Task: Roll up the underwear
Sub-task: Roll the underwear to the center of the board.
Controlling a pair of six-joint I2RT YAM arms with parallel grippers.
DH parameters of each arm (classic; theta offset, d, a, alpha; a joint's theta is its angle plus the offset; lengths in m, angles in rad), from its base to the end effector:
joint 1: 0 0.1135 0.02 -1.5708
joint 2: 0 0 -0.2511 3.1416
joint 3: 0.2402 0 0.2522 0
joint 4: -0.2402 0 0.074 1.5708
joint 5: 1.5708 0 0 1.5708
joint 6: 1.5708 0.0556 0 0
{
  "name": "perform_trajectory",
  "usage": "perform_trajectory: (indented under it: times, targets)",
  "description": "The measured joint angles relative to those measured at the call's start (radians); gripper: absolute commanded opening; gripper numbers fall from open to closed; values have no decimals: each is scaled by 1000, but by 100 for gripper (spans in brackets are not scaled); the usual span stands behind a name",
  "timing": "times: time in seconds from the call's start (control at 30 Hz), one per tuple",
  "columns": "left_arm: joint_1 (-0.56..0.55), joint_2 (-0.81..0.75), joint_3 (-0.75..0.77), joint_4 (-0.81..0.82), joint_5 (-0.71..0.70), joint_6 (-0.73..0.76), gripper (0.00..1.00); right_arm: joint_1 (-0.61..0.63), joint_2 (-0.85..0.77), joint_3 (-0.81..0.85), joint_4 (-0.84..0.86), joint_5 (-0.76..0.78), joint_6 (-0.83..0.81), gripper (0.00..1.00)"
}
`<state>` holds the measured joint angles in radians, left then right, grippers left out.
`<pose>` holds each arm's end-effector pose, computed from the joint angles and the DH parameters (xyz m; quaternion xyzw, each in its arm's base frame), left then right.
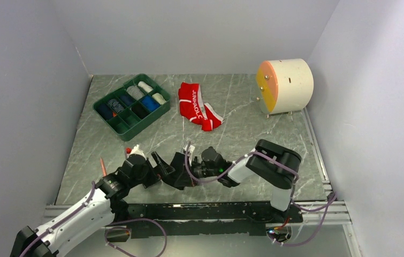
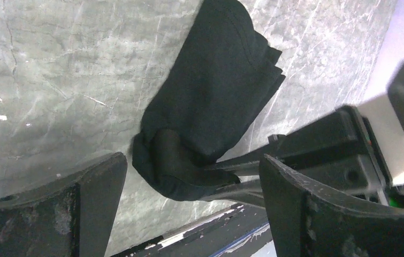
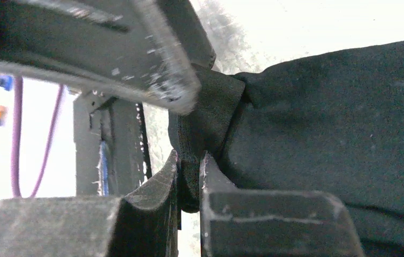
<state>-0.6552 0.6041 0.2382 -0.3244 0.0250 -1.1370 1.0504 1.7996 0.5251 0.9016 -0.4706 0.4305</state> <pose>0.1288 -0.1007 0.1420 -0.2106 0.8797 -0.3398 0.2574 0.1377 0.2910 0.0963 -0.3701 0.7248 0.5120 0.2748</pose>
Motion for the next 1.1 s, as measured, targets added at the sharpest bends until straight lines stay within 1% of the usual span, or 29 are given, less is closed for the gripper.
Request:
perform_trajectory:
  times: [0.1,0.2,0.3,0.33,0.43,0.57,0.7,0.83,0.87,1.0,1.1]
  targets:
    - [0,-27,0,-21,-2,0,97,-55,64,45,15,-103,109,0]
    - [0,-48,2,-52,-4,5,97,-98,112,48,70,-174,214,0]
    - [0,-69,6,-85,-5,15,97,-126,146,48,109,-211,302,0]
    - [0,-80,6,-95,-5,16,95,-129,154,48,117,-216,326,0]
    - [0,-110,6,-116,-5,15,89,-135,169,45,135,-216,387,0]
    - [0,-123,6,-115,-5,14,88,-137,172,16,163,-171,469,0]
    - [0,-118,4,-110,-4,14,83,-139,184,11,163,-147,538,0]
    - [0,-97,-6,-100,4,14,72,-142,201,6,182,-140,603,0]
    - [0,-89,-8,-100,4,16,71,-142,206,2,193,-138,619,1]
    - [0,-62,-10,-108,1,15,75,-146,233,-29,261,-115,696,2]
    - [0,-37,-19,-93,0,16,74,-149,253,-41,303,-110,735,2]
